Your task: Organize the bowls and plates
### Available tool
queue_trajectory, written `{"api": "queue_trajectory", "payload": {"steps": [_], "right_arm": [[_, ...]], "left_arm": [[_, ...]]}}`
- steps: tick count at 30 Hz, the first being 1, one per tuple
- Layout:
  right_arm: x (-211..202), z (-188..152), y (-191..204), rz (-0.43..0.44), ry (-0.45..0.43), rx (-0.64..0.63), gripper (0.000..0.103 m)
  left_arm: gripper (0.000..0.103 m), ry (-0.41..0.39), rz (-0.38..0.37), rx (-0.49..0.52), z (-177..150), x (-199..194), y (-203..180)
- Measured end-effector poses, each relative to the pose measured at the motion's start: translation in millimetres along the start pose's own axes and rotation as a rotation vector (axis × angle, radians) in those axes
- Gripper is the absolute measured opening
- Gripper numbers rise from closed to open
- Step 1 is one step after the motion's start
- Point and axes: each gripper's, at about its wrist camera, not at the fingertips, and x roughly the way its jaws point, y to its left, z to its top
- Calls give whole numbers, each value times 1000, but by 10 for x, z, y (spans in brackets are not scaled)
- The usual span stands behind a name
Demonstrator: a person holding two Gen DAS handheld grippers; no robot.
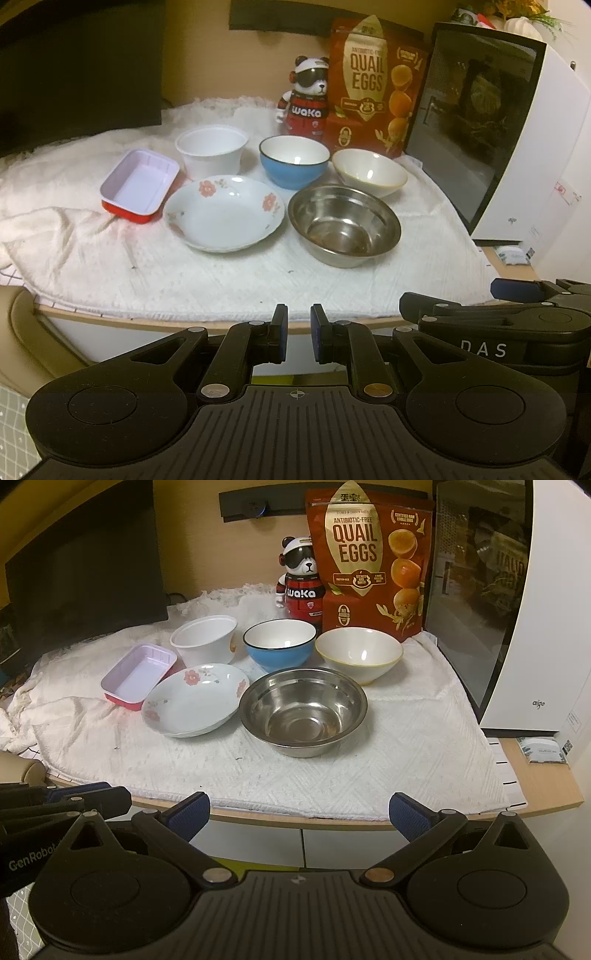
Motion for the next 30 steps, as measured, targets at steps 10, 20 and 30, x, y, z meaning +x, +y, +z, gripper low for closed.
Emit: {"api": "queue_trajectory", "payload": {"steps": [10,20,30], "right_arm": [[48,20,-26,-3,5,4,103],[157,103,-28,0,13,15,103],[555,490,35,21,-21,103,103]], "left_arm": [[17,6,-3,-2,22,53,-8],[17,29,-15,-8,143,202,76],[18,110,-312,-190,616,778,664]]}}
